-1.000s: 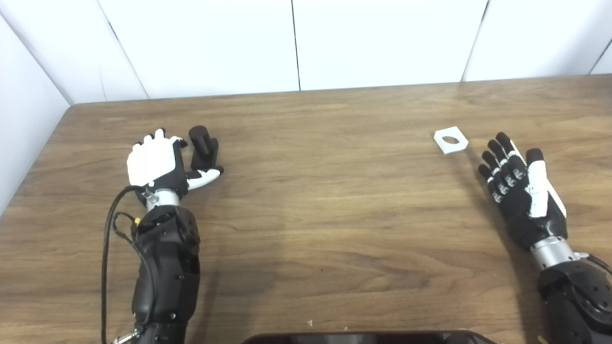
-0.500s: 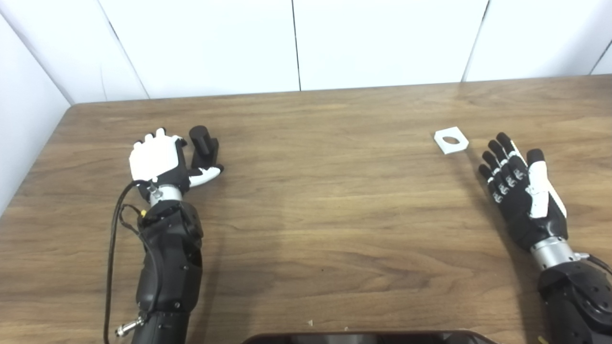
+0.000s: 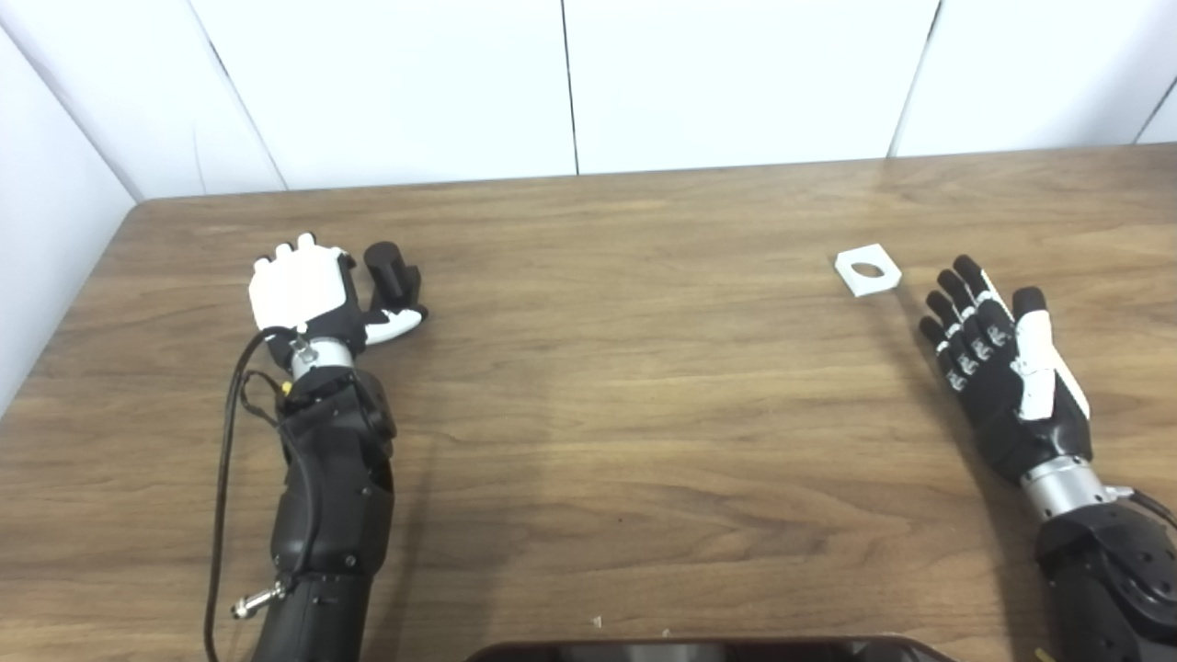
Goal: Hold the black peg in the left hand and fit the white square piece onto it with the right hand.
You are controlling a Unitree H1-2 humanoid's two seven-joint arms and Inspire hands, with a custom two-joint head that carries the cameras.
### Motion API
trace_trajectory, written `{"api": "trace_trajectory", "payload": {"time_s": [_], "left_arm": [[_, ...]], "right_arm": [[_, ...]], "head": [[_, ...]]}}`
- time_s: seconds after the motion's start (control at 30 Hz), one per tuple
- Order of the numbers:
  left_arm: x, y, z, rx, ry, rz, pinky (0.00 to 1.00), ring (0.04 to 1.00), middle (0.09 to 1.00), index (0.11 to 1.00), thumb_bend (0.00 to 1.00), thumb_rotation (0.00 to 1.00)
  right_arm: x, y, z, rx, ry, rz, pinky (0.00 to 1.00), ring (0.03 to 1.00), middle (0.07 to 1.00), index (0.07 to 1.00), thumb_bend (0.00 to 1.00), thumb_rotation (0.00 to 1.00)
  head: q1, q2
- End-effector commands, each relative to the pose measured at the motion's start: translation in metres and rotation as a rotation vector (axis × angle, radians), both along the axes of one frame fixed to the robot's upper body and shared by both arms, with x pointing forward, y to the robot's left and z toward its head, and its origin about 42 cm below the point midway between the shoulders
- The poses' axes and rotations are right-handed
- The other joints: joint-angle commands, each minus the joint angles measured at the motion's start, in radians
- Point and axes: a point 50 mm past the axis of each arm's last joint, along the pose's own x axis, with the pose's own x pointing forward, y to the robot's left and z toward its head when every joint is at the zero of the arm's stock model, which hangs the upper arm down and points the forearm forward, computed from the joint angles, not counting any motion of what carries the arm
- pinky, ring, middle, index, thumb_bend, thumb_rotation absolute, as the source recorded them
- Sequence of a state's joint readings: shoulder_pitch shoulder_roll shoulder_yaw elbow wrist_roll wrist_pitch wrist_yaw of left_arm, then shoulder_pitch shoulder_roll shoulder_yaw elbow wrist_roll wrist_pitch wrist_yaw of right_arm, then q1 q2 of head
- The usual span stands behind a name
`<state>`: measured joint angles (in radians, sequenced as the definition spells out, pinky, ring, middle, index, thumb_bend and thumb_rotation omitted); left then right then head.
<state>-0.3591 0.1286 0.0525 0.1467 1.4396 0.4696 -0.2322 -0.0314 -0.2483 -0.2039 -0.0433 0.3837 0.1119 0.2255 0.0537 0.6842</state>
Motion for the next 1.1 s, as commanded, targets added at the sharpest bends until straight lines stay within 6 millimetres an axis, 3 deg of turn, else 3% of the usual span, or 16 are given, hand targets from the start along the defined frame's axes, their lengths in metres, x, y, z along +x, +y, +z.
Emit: {"api": "trace_trajectory", "payload": {"time_s": [0.0,0.3,0.67,1.07], "left_arm": [[0.015,-0.002,0.025,0.050,-0.086,0.003,1.00,1.000,1.000,0.779,0.80,0.57],[0.020,-0.002,0.021,0.063,-0.072,0.008,1.00,1.000,1.000,0.795,0.80,0.56],[0.019,-0.005,0.016,0.068,-0.062,0.002,1.00,1.000,0.999,0.757,0.77,0.51],[0.015,-0.004,0.014,0.046,-0.078,-0.009,1.00,1.000,0.979,0.654,0.72,0.30]], "right_arm": [[-0.001,-0.001,0.000,0.008,-0.002,0.010,1.00,1.000,1.000,1.000,0.61,1.00],[-0.001,-0.001,-0.001,0.009,0.000,0.008,1.00,1.000,1.000,1.000,0.62,1.00],[-0.001,-0.002,0.000,0.013,0.002,0.006,1.00,1.000,1.000,1.000,0.62,1.00],[0.001,-0.001,0.001,0.013,0.002,0.009,1.00,1.000,1.000,1.000,0.63,1.00]], "head": [[0.001,0.001],[-0.001,0.002],[0.000,0.004],[-0.001,0.007]]}}
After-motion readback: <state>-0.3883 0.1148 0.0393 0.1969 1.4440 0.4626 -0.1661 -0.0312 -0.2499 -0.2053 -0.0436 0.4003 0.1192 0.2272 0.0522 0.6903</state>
